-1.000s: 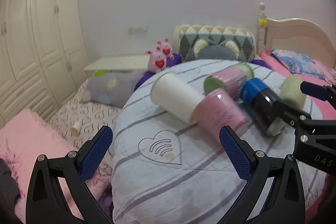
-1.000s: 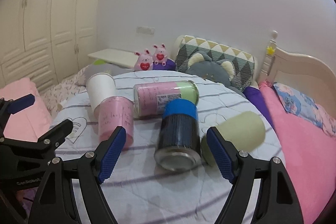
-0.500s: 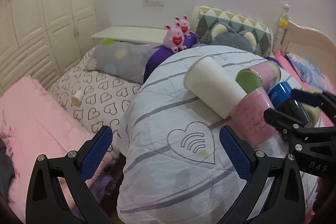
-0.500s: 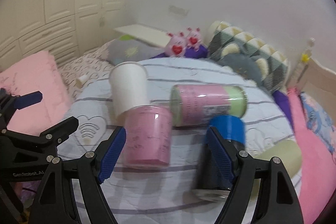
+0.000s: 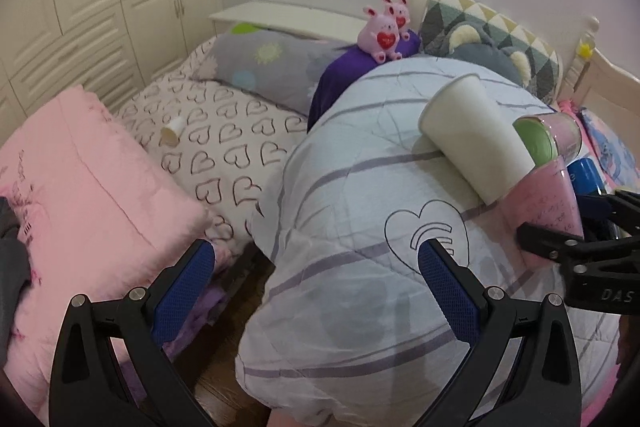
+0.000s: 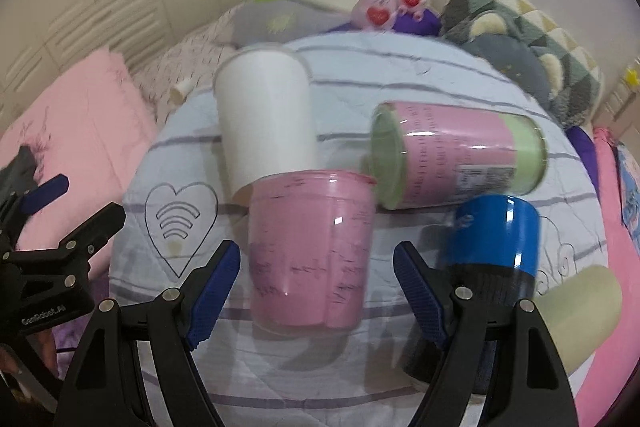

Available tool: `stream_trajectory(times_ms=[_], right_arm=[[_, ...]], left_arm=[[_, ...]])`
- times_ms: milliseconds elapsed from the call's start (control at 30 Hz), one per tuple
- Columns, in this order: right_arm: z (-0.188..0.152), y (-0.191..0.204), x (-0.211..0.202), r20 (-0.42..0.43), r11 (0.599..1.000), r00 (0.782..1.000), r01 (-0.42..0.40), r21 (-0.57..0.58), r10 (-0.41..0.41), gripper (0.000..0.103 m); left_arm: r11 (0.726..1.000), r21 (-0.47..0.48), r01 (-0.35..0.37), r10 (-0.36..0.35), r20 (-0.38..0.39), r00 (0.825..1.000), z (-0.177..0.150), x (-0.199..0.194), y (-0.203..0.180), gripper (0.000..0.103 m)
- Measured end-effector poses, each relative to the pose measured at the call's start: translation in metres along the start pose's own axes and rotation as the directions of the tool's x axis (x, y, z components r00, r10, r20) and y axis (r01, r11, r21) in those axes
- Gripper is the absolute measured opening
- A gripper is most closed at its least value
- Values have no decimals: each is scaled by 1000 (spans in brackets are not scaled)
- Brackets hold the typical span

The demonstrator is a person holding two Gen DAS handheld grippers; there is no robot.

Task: Flip cup upright
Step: 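Move the right tool to the pink cup lying on its side and grasp it, then lift the pink cup with the right tool and rotate it rim up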

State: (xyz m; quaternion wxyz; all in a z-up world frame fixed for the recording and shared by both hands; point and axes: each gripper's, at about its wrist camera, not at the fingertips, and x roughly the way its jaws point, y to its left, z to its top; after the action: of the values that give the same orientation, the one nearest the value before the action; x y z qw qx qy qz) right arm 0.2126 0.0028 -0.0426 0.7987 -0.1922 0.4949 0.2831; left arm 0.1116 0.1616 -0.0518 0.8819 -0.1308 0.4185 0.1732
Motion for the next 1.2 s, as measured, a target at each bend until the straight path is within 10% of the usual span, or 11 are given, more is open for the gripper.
stream_trajectory(times_ms=[200,233,1200], right_arm=[[9,-5,21,-90,999,995,-38,8,38,79],[9,-8,25,-104,999,994,-30,22,32,61],[-10,-13,-15,-111,996,993,-31,86,41,63]], left_arm=[[999,-31,39,-40,-58,998,-3,8,-2,103],[999,-35,37,-39,-65,997,-3,9,-1,103],[999,6,43,-43,-79,996,-6,-10,-12,103]])
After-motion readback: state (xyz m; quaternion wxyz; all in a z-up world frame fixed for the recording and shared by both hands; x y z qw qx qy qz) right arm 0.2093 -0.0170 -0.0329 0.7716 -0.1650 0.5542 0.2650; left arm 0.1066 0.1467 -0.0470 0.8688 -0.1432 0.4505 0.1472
